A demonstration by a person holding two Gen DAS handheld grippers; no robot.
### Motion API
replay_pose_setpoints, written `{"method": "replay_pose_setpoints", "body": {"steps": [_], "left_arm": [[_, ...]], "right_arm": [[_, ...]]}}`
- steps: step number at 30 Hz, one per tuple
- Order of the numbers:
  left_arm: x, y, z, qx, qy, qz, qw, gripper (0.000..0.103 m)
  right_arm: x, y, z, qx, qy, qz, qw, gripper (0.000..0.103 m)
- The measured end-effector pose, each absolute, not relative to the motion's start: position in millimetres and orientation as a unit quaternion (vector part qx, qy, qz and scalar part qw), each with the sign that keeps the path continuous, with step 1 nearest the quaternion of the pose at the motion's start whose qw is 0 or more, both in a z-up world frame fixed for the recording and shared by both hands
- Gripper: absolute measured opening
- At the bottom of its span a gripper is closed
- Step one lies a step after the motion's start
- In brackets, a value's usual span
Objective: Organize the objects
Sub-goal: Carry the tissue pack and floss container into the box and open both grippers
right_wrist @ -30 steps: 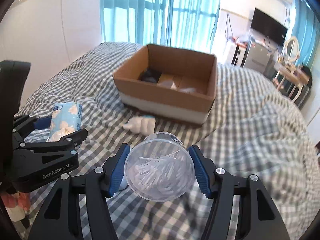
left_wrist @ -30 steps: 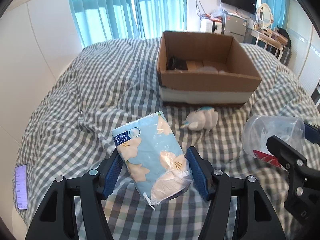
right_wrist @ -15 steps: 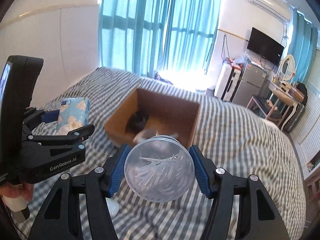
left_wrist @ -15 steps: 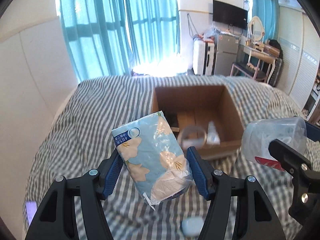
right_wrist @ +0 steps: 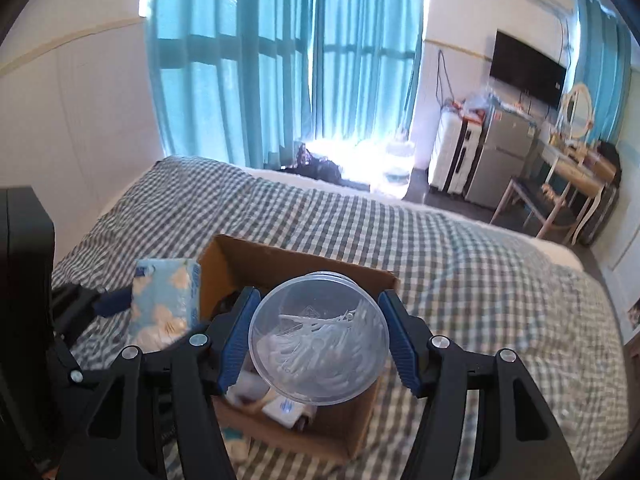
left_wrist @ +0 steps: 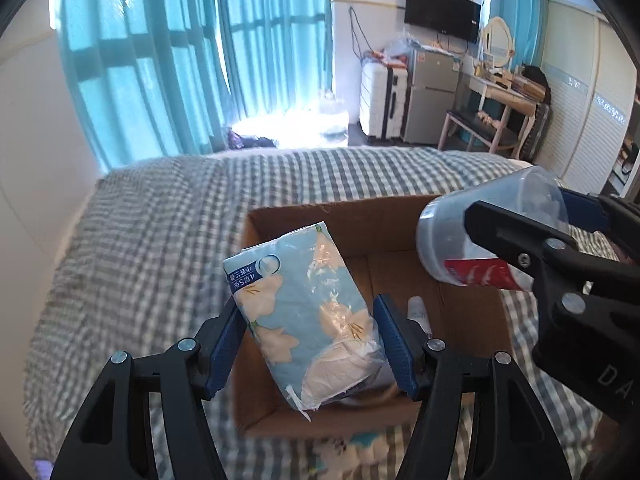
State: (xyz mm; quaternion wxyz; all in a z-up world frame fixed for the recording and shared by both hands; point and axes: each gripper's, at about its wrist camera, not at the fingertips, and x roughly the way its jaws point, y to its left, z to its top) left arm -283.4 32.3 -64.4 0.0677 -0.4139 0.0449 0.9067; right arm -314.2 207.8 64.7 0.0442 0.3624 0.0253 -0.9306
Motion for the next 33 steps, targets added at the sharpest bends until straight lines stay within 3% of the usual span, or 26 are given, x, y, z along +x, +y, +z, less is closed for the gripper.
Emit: {"method": "replay_pose_setpoints", "body": {"steps": [9, 14, 17, 26, 33], "left_arm": [[-322, 46, -103, -0.418, 0.048, 0.901, 0.104, 0.069], [-316, 45, -91, -0.403, 0.034, 0.908, 0.107, 0.094], [-307, 44, -76, -0.396, 0.042, 0.912, 0.099, 0.096], [-252, 20, -1, -0.356, 0.042, 0.931, 0.062, 0.101], [-198, 2, 54, -0.319, 0.052, 0.946, 0.026, 0.103]], "right_arm": [[-351, 232, 19, 0.383, -0.014, -0.922, 0.056, 0.061], [-341, 240, 22, 0.377, -0.043, -0.923, 0.062, 0.062], [-330, 242, 42, 0.361, -0.038, -0.93, 0.058, 0.063], [-258, 244, 134, 0.303, -0.019, -0.952, 0.044, 0.083], [-187, 234, 185, 0.269, 0.01, -0.962, 0.04, 0.089]]}}
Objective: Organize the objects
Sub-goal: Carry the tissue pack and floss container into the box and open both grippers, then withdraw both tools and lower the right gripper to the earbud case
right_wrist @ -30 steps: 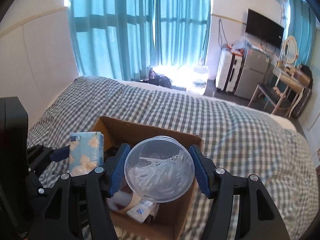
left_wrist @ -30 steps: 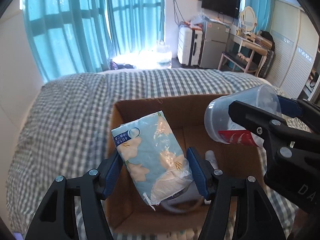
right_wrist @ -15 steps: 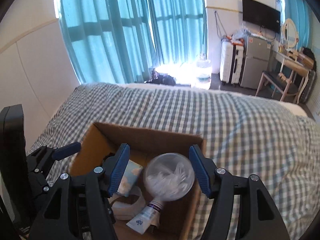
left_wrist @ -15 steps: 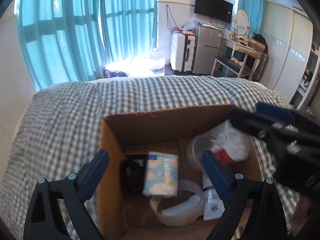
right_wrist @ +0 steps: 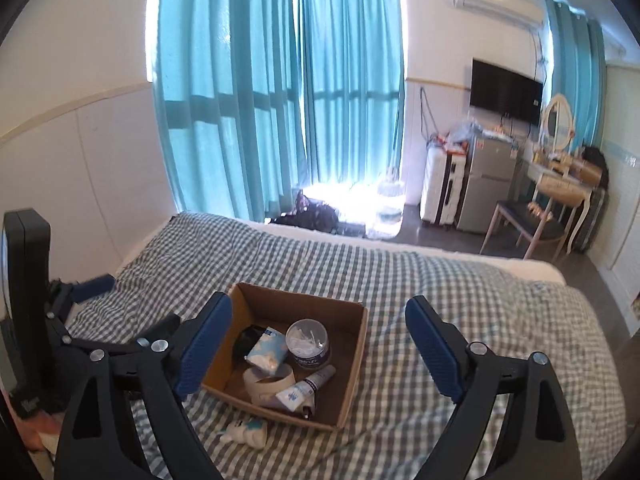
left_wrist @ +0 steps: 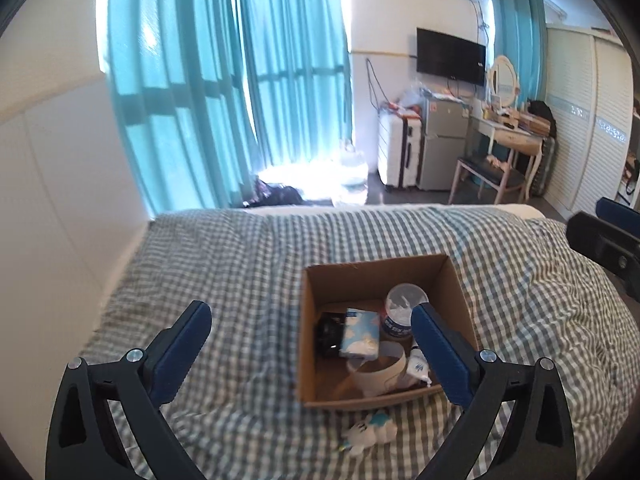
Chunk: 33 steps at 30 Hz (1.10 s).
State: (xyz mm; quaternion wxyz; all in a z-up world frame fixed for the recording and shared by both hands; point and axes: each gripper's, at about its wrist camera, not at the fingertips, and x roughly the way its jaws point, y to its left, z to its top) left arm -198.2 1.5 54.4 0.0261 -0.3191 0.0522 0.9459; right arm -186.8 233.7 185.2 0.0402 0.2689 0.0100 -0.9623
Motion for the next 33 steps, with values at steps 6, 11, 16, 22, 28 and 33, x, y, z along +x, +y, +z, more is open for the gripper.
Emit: {"method": "replay_pose_setpoints", "body": {"steps": [6, 11, 16, 22, 28, 33], "left_arm": [[-150, -15, 83, -0.287, 0.042, 0.957, 0.016, 0.103], [-118, -25, 83, -0.286, 0.037, 0.957, 0.016, 0.103], [-98, -32, 75, -0.284, 0.037, 0.958, 0.013, 0.103], [-76, -38, 49, -0.288, 0.047, 0.956, 0.008, 0.103], [-71, -40, 15, -0.295, 0.074, 0.952, -0.016, 0.103], [-79, -49, -18, -0.326, 0.063, 0.943, -0.014, 0.103]], "right_arm": [[-138, 222, 201, 0.254, 0.031, -0.966, 0.031, 0.092], [-105, 217, 202, 0.258, 0.045, -0.965, 0.035, 0.092], [-79, 212, 192, 0.252, 0.059, -0.966, 0.029, 0.092], [-67, 208, 160, 0.262, 0.049, -0.963, 0.029, 0.092], [-74, 201, 115, 0.289, 0.052, -0.955, 0.031, 0.092], [-83, 197, 81, 0.317, 0.043, -0.947, 0.034, 0.092]]}}
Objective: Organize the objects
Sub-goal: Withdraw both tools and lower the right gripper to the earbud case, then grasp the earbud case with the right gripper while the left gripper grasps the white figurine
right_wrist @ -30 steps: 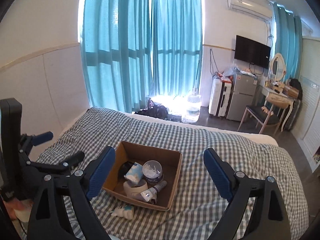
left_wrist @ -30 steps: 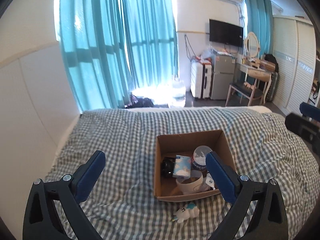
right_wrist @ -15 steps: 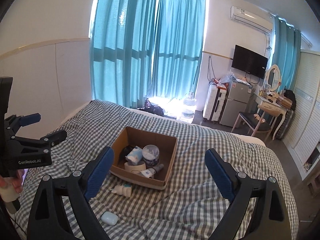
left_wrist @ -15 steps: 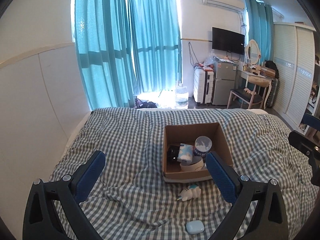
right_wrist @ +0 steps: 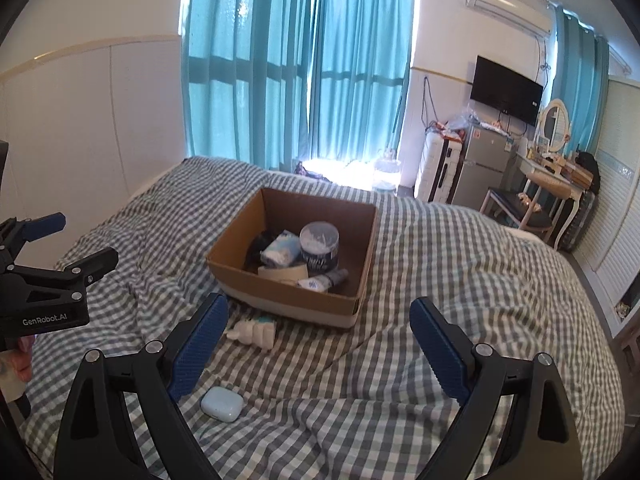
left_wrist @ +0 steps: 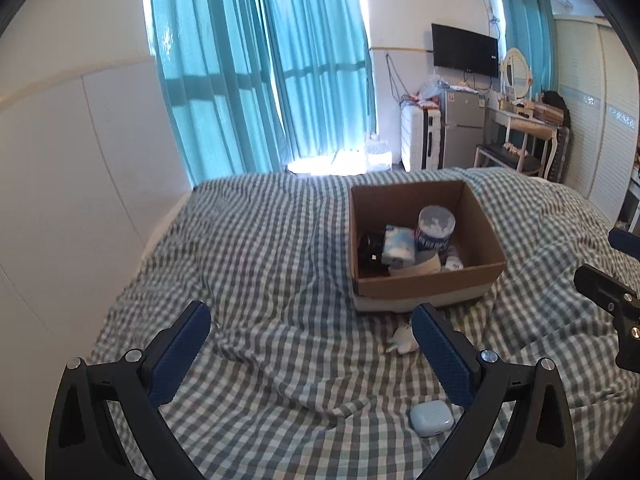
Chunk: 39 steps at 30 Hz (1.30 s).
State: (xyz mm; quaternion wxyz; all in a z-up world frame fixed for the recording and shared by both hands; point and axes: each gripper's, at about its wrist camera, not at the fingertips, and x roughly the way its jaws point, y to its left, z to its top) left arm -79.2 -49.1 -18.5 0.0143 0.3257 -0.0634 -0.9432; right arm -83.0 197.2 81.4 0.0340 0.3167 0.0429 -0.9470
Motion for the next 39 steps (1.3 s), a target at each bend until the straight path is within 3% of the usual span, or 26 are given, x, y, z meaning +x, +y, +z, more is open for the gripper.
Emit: {"method": "replay_pose_setpoints", "body": {"steps": [12, 22, 27, 32, 36, 39], "left_arm": [[-104, -72, -109, 0.408, -0.038, -0.912, 0.025, 0.103], [-106, -76, -161, 0.472, -0.029, -0.881, 0.008, 0.103], [-111, -85, -172, 0.497, -0.003, -0.868, 0.019, 0.103], [-113, -98, -176, 0.507, 0.035, -0.861, 0.026, 0.103], [-115, -97, -177, 0.51, 0.033, -0.859, 0.028, 0.103], [-115, -94, -177, 0.513, 0.025, -0.858, 0.023, 0.103]], "right_arm": [[-116, 167, -27, 0.417, 0.043, -0.906, 0.057, 0.092], [-129, 137, -74, 0.478, 0.061, -0.868, 0.121, 0.091], [-135, 123, -97, 0.508, 0.07, -0.847, 0.142, 0.076], [-136, 114, -112, 0.528, 0.079, -0.83, 0.163, 0.069], [-136, 112, -123, 0.546, 0.079, -0.817, 0.17, 0.053], [-132, 106, -124, 0.542, 0.095, -0.817, 0.174, 0.053]]}}
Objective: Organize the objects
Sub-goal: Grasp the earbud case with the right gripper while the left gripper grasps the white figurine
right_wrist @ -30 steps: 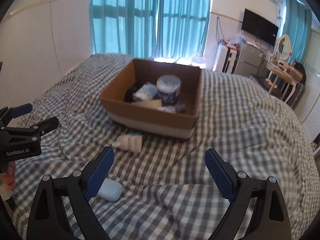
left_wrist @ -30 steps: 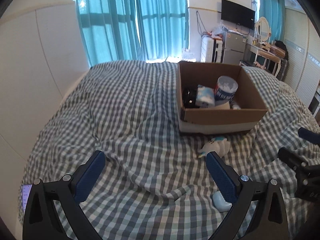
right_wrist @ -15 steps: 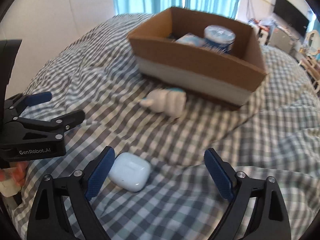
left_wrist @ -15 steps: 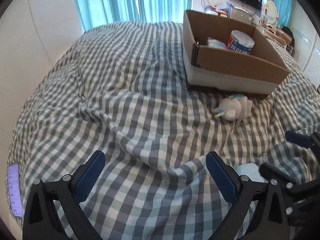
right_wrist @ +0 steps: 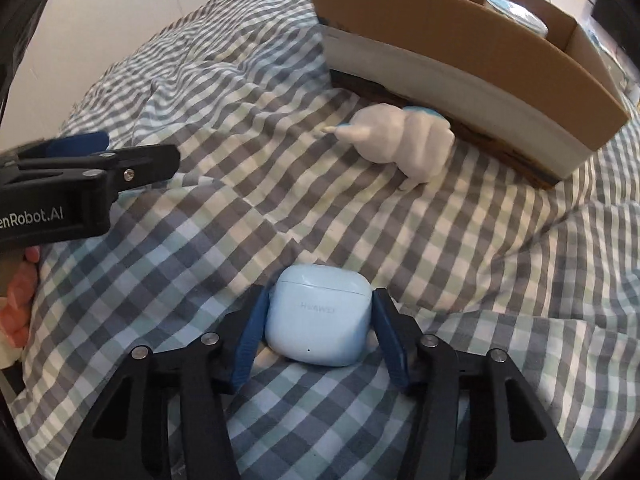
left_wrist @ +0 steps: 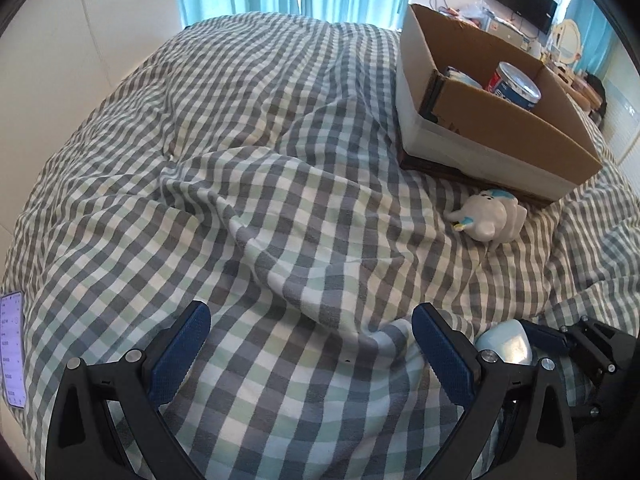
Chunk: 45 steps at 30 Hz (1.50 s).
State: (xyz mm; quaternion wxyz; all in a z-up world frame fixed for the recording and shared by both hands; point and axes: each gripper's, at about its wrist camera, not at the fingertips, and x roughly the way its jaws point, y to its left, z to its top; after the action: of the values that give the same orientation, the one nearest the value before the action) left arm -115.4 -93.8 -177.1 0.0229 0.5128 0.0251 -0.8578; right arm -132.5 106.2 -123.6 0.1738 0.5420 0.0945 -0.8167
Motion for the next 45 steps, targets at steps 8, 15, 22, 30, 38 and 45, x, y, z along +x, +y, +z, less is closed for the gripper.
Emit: {"method": "replay_pose_setpoints", "body": {"steps": [8, 15, 22, 30, 38, 45], "left_arm": [[-118, -86, -173, 0.517, 0.0, -0.855, 0.035, 0.103], [-127, -57, -155, 0.493, -0.011, -0.87, -0.009, 0.103], [-158, -9, -150, 0.479, -0.01, -0.877, -0.04, 0.103], [-190, 35, -178, 0.485, -0.016, -0.871, -0.074, 0.103], [-217, 39, -207, 0.501, -0.006, -0.862, -0.071, 0.103], [-221, 33, -217, 0.502, -0.002, -0.862, -0.073, 0.101]], "right_arm": [[-124, 124, -96, 0.497, 0.073, -0.851, 0.156, 0.052], [-133, 163, -56, 0.45, 0.06, -0.884, 0.109, 0.052], [-154, 208, -31, 0.42, 0.074, -0.902, 0.059, 0.052], [-168, 239, -35, 0.418, 0.046, -0.906, 0.053, 0.052], [-170, 241, -44, 0.424, 0.034, -0.903, 0.06, 0.052], [-172, 238, -51, 0.437, 0.034, -0.897, 0.058, 0.052]]}}
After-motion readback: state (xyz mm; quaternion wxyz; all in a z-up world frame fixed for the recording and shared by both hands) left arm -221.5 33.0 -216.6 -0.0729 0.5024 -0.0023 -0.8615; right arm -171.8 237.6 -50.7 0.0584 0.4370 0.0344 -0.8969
